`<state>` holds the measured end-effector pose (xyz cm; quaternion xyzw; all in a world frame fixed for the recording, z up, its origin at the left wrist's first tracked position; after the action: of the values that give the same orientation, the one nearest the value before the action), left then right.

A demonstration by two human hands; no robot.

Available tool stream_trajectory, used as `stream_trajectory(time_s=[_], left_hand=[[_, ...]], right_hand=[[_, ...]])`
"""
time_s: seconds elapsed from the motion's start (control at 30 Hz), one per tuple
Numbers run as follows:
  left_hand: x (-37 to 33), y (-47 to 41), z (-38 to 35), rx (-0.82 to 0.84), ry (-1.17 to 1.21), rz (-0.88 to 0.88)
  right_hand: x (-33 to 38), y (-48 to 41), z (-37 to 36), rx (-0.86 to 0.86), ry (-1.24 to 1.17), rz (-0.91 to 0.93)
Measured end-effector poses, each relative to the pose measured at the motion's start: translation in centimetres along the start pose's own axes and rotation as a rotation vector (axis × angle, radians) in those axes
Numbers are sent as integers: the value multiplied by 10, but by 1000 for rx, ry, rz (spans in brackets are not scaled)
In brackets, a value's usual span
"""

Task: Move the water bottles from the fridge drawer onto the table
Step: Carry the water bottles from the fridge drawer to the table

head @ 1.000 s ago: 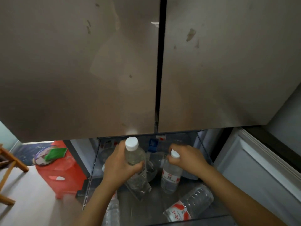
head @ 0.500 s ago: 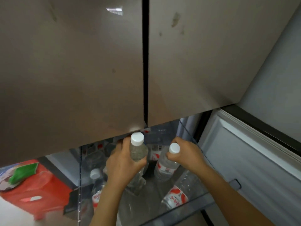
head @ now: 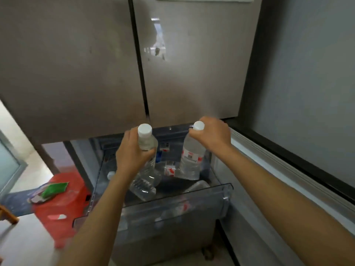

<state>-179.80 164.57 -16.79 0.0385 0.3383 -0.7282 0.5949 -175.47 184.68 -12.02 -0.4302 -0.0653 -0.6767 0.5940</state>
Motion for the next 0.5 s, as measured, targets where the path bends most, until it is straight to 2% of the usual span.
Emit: stream_trajectory(time_s=[0.17, 0.27, 0.4, 0.5], left_hand=[[-50, 46, 50, -113, 221, 24], [-63, 87, 70, -72, 288, 80], [-53, 135, 66, -72, 93, 191], [-43, 168, 63, -115, -36, 230]], right_hand=[[19, 20, 72, -4, -57, 164], [28, 34, 89, 148, -22, 205], [32, 64, 85, 430, 29, 155], [26, 87, 74, 544, 11, 111]])
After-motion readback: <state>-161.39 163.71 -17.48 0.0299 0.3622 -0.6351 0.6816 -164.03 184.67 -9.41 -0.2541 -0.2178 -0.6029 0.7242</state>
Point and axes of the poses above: each hand's wrist, its own y-axis away from the middle knuckle, its own z-axis out of the back of the hand, x = y × z, the point moved 1 cm from there along -y, towards the middle knuckle, and after that the axes turned 15 degrees about -y, right-handed, at the moved point
